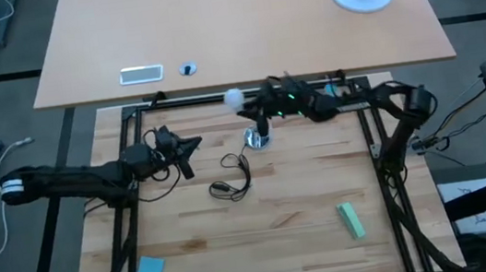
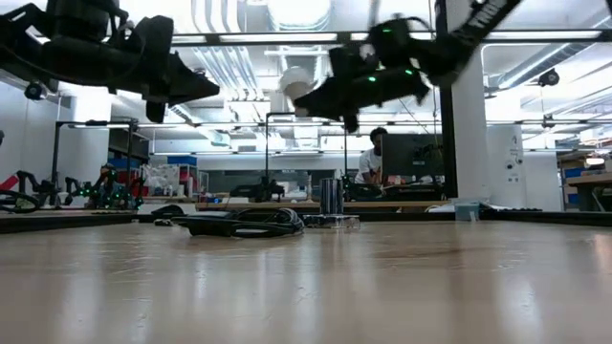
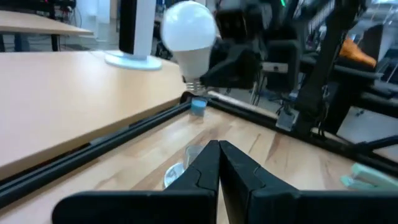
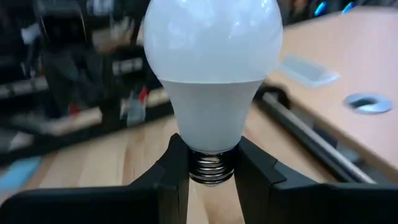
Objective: Screw lightbulb
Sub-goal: Insert the lightbulb into the lamp
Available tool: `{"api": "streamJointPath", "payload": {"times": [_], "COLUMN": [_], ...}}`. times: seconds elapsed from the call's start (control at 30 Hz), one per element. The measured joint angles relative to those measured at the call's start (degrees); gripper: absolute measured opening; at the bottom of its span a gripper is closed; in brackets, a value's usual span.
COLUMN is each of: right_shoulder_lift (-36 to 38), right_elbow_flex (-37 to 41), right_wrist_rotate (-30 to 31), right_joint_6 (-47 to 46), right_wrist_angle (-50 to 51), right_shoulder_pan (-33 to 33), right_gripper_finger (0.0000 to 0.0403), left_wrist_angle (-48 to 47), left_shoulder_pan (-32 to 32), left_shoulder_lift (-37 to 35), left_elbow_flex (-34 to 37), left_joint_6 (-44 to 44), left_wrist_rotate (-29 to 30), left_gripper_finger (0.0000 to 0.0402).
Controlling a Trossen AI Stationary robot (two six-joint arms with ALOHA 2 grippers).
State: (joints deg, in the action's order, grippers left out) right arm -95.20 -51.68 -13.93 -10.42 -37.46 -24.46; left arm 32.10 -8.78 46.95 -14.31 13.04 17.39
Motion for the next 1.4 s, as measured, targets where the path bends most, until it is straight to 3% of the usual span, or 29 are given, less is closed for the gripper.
{"api": "streamJointPath", "payload": {"times": [0.13,0.3,0.43,0.8,1.2,1.4], "right_shoulder_lift": [1.42,1.42,1.4,1.4,-3.28,-0.63], "right_elbow_flex": [8.99,14.7,17.3,23.44,24.87,24.93], "right_wrist_rotate": [8.44,15.68,16.61,14.84,13.76,17.17], "right_joint_6": [-1.16,-1.13,-2.46,3.72,3.88,5.9], "right_wrist_angle": [-12.12,-17.23,-15.69,-23.09,-31.84,-32.28], "right_shoulder_pan": [2.18,3.81,3.84,3.84,6.43,9.7], "right_gripper_finger": [0.0082,0.0082,0.0082,0.0082,0.0082,0.0082], "left_wrist_angle": [7.24,18.22,26.34,26.8,26.44,25.18], "left_shoulder_pan": [0.02,0.02,0.0,-2.51,-10.03,-9.86], "left_shoulder_lift": [3.73,10.0,16.64,32.85,41.44,41.44], "left_elbow_flex": [0.02,-0.02,-0.16,-13.82,-21.57,-19.27], "left_joint_6": [0.04,0.02,0.58,-4.85,-2.04,-3.48], "left_wrist_rotate": [0.02,0.03,0.04,-0.47,-25.54,-32.33], "left_gripper_finger": [0.0,0.0,0.0,0.0,0.0002,0.0054]}}
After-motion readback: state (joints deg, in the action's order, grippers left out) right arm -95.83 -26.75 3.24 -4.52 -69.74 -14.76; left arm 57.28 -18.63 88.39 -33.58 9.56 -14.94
